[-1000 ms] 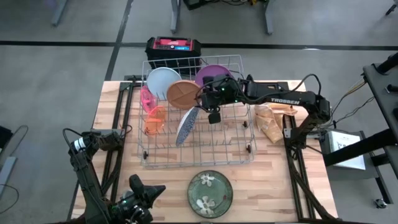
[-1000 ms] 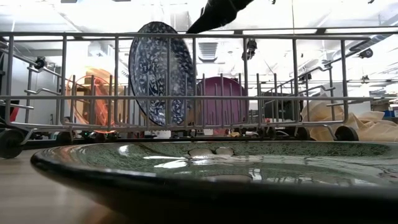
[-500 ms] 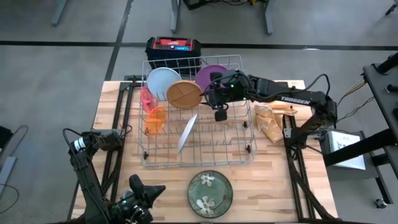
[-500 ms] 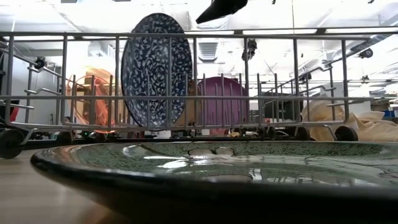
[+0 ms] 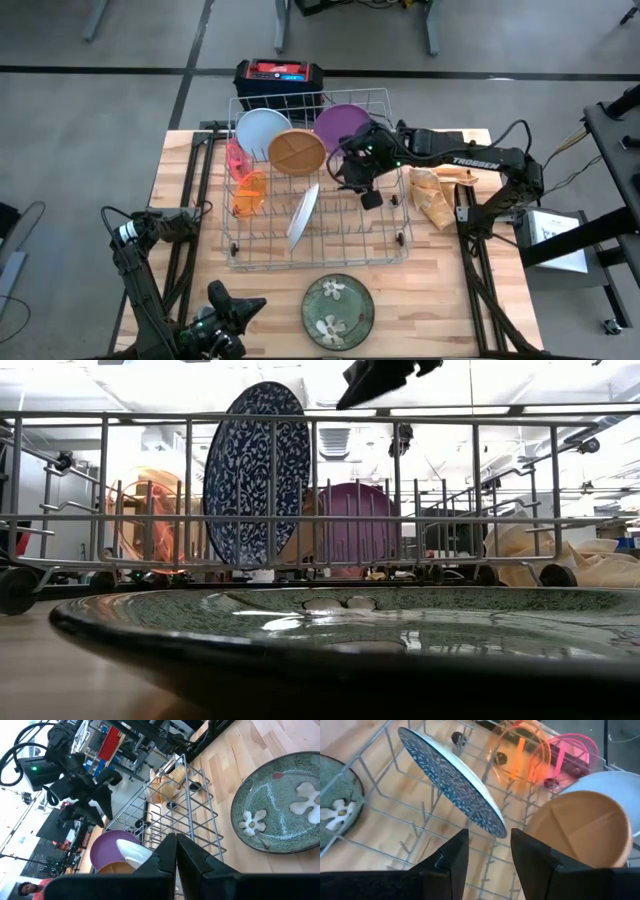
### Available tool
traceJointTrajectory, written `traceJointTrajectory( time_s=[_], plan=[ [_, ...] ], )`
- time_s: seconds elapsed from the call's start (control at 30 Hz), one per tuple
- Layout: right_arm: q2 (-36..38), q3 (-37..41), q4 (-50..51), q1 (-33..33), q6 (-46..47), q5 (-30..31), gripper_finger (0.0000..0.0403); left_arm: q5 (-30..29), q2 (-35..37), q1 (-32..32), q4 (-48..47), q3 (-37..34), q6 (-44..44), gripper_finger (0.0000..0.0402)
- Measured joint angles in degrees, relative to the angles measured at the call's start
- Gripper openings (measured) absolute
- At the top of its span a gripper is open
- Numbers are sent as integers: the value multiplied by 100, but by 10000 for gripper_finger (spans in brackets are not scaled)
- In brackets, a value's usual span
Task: Sort dishes
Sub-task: Put the green plate into the dish rack
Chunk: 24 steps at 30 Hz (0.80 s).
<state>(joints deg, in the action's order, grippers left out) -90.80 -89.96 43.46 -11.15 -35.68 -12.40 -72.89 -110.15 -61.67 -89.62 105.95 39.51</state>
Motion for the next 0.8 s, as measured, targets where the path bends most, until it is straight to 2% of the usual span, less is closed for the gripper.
traceJointTrajectory(
  time_s=[0.1,0.37,0.53,0.63,0.8],
  plan=[
    [0,113,40,-4,120,240,127,0,0,0,0,0,1,0],
    [44,134,834,202,505,290,103,0,0,7,2,0,0,0],
    [229,136,1090,666,1002,963,86,71,1,102,4,0,8,0],
    [484,136,1257,1001,1526,1458,77,523,0,261,22,0,181,0],
    [1058,196,1492,1698,3177,1653,67,1687,0,577,276,0,503,0]
  ],
)
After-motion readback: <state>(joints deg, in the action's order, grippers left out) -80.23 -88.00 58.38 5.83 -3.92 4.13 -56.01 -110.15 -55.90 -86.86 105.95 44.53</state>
